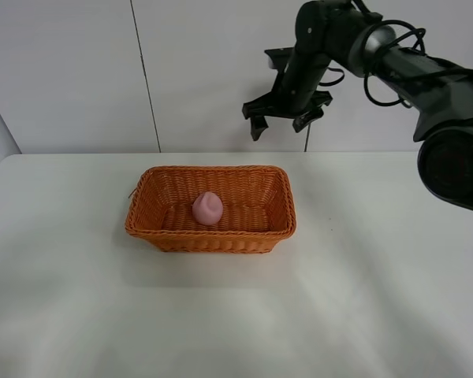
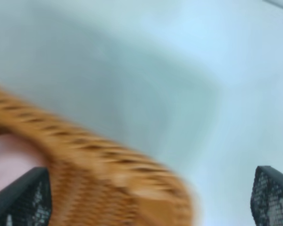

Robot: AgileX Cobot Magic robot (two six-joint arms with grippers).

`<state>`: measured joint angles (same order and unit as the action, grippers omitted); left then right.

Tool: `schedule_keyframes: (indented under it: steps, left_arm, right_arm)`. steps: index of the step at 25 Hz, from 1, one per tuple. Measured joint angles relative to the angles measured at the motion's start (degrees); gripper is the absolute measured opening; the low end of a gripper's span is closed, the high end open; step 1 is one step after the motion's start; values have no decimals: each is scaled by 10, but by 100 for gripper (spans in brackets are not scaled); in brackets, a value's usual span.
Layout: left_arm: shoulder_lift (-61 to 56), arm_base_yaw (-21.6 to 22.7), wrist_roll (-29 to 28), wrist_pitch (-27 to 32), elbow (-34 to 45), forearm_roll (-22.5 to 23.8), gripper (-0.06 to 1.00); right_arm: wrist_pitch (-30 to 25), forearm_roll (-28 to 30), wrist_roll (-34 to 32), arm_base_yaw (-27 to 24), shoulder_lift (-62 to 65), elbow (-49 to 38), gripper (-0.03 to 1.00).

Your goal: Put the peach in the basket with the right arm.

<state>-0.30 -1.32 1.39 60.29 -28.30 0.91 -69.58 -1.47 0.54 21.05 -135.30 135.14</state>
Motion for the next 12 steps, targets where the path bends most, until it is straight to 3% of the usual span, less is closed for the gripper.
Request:
schedule_keyframes:
  steps: [5,12]
  left_arm:
    - [0,0,0,0,0,0,99]
    - [0,0,0,0,0,0,99]
  right_arm:
    - [0,6,0,-83,0,0,65]
    - [-1,6,0,-161,0,0,65]
